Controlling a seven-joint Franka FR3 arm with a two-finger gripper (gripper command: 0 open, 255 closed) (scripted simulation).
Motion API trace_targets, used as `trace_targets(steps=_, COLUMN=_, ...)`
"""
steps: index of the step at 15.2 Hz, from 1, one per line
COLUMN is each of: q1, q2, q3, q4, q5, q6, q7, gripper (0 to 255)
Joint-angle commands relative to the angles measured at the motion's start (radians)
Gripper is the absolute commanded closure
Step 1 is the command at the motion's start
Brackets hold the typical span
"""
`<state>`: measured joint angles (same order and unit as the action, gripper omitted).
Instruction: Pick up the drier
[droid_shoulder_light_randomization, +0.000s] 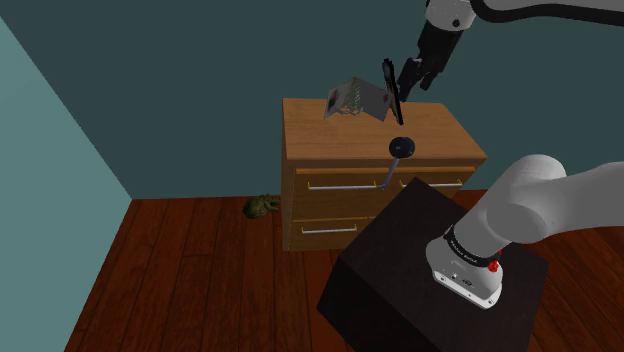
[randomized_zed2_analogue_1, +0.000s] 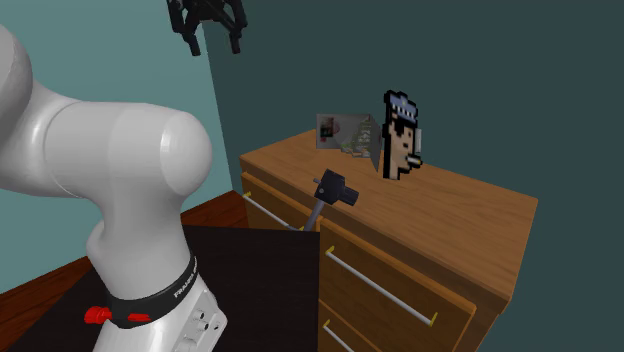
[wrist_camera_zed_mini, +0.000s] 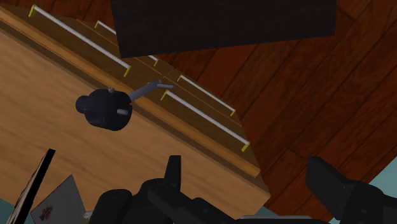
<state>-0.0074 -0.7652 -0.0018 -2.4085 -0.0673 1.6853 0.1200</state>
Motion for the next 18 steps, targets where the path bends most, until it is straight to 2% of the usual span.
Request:
trace_targets(steps=1, q1=0.000, q2=0.000, q3=0.000, q4=0.000, q5=0.000, q6=0.000, q7=0.000, gripper=0)
trace_targets(steps=10, q1=-0.086, q2=-0.035, q3=-0.242, q4=-0.216, q5=-0.026, q6=0.255, q7=-0.157, gripper=0)
trace_targets(steps=15, q1=-0.123, q2=0.020, q3=-0.398, q4=-0.291, q5=-0.031, q6=0.410, q7=-0.264, gripper=0)
trace_targets(steps=18, q1=-0.129, q2=0.082, q3=-0.501, q4=-0.318, q5=-0.018, q6=0.507, q7=-0.342, gripper=0)
